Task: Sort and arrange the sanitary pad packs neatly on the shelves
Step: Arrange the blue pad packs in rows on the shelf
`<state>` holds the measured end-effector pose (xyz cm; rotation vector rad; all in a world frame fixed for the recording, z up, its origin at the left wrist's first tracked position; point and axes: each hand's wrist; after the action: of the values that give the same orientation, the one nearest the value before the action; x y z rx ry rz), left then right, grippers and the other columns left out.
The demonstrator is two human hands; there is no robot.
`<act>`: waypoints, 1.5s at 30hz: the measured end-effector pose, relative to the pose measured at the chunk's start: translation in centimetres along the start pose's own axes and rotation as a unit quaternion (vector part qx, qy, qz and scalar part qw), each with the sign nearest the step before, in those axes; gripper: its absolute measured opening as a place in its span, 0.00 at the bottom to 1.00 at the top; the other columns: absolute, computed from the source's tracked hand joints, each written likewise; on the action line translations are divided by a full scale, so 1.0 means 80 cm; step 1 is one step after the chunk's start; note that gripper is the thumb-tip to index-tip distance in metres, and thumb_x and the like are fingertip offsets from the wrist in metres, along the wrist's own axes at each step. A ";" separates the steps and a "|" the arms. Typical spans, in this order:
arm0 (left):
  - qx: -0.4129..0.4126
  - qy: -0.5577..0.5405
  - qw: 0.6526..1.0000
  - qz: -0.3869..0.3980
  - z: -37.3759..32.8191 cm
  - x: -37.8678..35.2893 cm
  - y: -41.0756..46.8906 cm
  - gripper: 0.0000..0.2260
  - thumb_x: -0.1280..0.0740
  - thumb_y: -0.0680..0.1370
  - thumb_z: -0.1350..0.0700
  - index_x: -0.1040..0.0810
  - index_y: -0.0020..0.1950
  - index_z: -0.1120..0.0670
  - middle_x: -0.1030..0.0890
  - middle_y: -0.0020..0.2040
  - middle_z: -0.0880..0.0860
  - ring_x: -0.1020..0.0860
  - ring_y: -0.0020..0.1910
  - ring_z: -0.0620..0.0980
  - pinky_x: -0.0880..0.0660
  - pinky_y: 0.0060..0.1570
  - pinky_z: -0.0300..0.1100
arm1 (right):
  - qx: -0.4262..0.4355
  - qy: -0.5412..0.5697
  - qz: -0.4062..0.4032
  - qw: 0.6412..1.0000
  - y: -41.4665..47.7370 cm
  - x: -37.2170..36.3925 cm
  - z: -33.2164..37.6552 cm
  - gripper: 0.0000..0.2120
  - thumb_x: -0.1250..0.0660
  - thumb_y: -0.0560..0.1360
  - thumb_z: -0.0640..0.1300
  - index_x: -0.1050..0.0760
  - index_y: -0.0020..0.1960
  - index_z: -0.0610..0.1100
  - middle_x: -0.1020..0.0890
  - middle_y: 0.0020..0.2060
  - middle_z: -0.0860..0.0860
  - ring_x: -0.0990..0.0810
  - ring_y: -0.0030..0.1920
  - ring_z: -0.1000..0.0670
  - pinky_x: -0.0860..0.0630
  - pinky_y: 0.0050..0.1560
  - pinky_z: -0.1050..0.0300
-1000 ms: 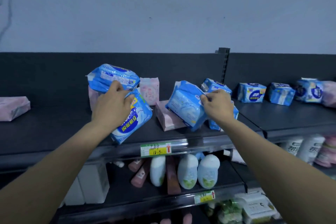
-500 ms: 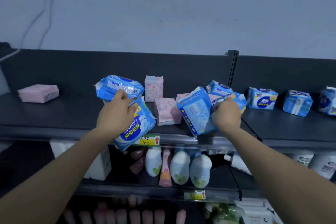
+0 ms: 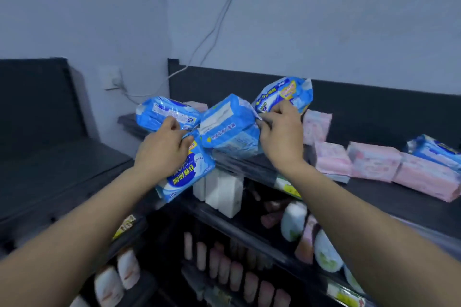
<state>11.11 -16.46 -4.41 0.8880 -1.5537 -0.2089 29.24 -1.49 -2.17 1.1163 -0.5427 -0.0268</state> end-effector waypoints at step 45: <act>0.374 0.186 0.903 0.100 0.670 0.334 -0.320 0.16 0.40 0.80 0.44 0.33 0.63 0.51 0.30 0.61 0.48 0.23 0.54 0.54 0.27 0.52 0.50 | 0.216 0.200 0.510 0.808 -0.168 -0.475 0.741 0.07 0.34 0.75 0.37 0.20 0.52 0.43 0.26 0.57 0.45 0.23 0.55 0.44 0.30 0.48 0.58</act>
<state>-25.29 -70.07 -10.69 1.2549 -1.3434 0.7200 -25.85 -46.78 -9.67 1.0917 -0.7234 1.3067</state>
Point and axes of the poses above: each hand's wrist, its own y-axis towards the middle knuckle, its own x-axis out of the back of the hand, z = x × y
